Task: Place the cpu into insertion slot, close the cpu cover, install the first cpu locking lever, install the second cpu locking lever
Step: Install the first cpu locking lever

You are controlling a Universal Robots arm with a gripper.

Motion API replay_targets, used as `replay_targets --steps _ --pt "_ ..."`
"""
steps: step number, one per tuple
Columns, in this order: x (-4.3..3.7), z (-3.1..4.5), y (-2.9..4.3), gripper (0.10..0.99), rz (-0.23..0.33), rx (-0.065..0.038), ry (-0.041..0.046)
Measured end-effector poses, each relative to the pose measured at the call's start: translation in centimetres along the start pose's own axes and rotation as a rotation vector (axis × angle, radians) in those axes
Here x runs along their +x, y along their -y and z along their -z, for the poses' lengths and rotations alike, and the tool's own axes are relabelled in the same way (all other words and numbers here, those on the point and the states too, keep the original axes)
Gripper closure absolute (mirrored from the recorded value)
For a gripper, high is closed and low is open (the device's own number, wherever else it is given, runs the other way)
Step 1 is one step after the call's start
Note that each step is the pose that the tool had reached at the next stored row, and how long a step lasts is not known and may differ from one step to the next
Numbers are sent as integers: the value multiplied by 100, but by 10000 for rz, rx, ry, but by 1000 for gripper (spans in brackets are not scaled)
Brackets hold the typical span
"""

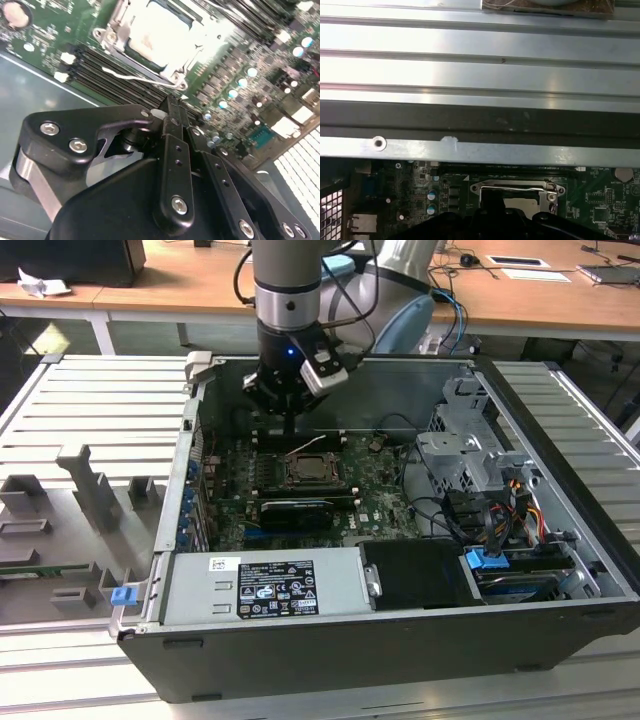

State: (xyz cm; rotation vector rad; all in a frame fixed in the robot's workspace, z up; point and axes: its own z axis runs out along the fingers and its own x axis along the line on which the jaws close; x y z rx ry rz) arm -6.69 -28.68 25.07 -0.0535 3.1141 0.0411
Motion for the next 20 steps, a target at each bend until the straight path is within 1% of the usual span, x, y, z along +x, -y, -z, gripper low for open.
replay_targets --steps 5,6,7,8,9,13,14,16,20 --pt "-128 -22 5 980 -1 -14 1" --pt "-143 -26 6 980 -6 -217 8" --pt "-151 -28 6 980 -10 -389 15" --pt "-158 -31 6 980 -13 -495 18" --pt "-165 -45 6 980 -14 -527 22" --pt "-190 -123 10 980 -10 -530 19" --pt "-193 -134 10 980 2 -535 19" --pt "-202 -155 11 980 49 -587 18" --pt "-218 -208 12 980 243 -594 8"
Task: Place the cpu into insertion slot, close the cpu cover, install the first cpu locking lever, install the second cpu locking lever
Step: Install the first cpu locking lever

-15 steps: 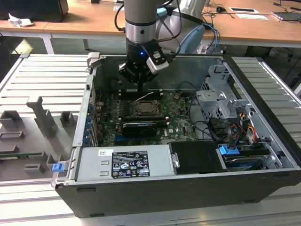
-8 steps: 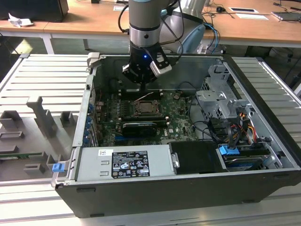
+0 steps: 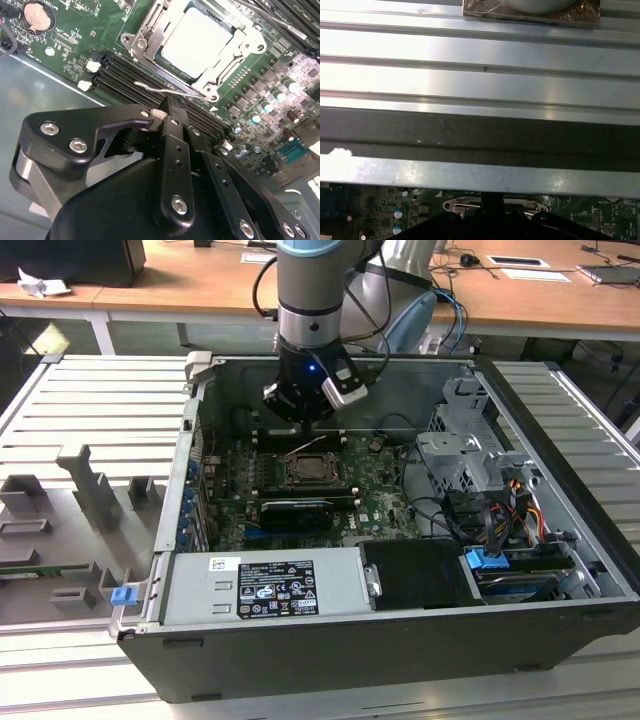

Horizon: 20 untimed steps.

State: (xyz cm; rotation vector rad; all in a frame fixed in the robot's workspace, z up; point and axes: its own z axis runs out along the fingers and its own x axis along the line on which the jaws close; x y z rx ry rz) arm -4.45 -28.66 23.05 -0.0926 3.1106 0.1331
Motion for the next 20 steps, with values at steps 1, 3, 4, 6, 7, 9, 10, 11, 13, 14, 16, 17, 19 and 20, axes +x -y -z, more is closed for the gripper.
replay_targets --steps 1,3,4,6,7,9,10,11,13,14,16,17,19,20 --pt "-10 -8 0 980 1 1 -2" --pt "-30 -19 1 980 1 1 -1" --pt "-35 -23 1 980 0 1 -1" --pt "-55 -37 -1 980 -1 1 -1" --pt "-62 -43 -2 980 0 1 -1" --pt "-79 -63 -4 980 0 0 0" --pt "-92 -79 -5 980 -1 0 -1" --pt "-113 -102 -4 980 0 1 0" --pt "-136 -121 -2 980 1 0 0" --pt "-149 -131 0 980 0 1 -1" --pt "-178 -153 4 980 -1 1 -1" --pt "-189 -163 5 980 0 1 -2" --pt "-206 -183 8 980 0 1 -1" --pt "-210 -194 9 980 1 1 -1"
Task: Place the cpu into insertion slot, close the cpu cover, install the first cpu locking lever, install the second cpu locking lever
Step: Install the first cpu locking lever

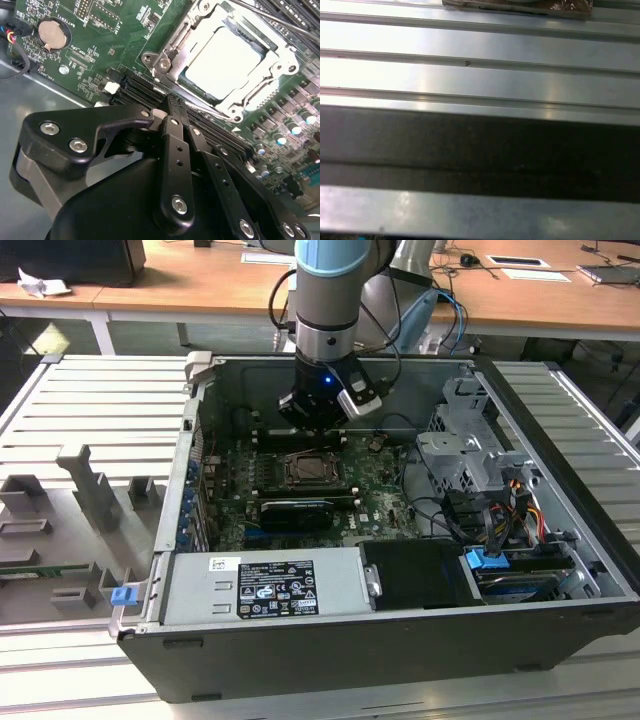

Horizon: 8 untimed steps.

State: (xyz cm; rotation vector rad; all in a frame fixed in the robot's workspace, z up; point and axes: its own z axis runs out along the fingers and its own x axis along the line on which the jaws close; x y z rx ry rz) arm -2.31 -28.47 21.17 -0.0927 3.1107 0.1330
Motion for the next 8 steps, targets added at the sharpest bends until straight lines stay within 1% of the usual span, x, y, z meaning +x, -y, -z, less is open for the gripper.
replay_targets --steps 3,8 --pt "-12 -37 4 980 0 0 1" --pt "-15 -58 6 980 -1 16 0"
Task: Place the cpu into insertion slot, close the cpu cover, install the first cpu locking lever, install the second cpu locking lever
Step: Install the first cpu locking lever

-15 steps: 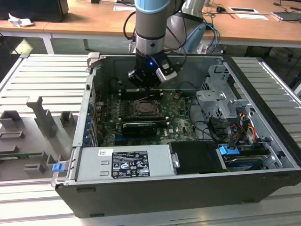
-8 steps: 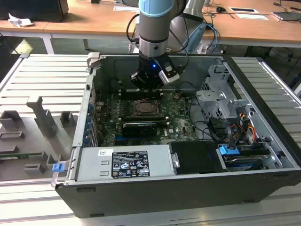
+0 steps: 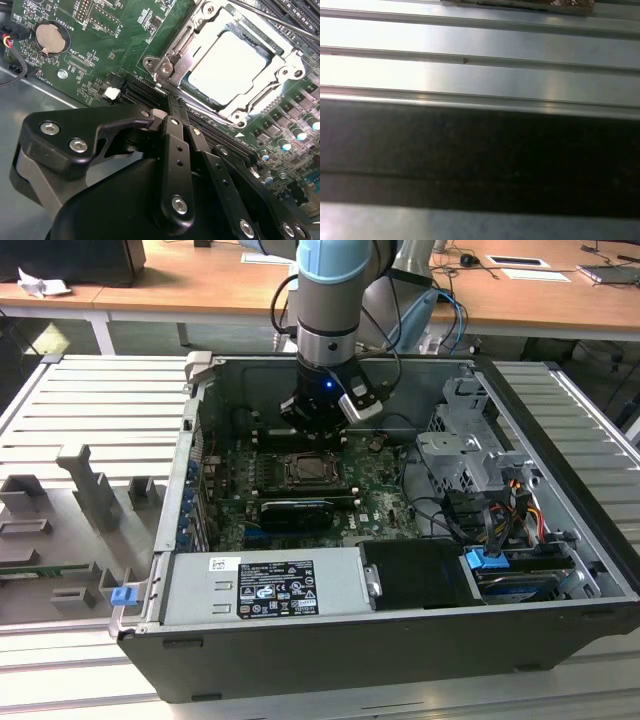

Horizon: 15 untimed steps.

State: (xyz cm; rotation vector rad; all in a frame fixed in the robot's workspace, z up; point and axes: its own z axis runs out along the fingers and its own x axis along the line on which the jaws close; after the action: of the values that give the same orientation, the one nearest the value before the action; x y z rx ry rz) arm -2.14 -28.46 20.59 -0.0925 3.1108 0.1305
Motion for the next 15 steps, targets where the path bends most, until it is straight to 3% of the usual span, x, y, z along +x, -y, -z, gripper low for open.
replay_targets --steps 15 --pt "-8 -8 3 980 1 28 -1"
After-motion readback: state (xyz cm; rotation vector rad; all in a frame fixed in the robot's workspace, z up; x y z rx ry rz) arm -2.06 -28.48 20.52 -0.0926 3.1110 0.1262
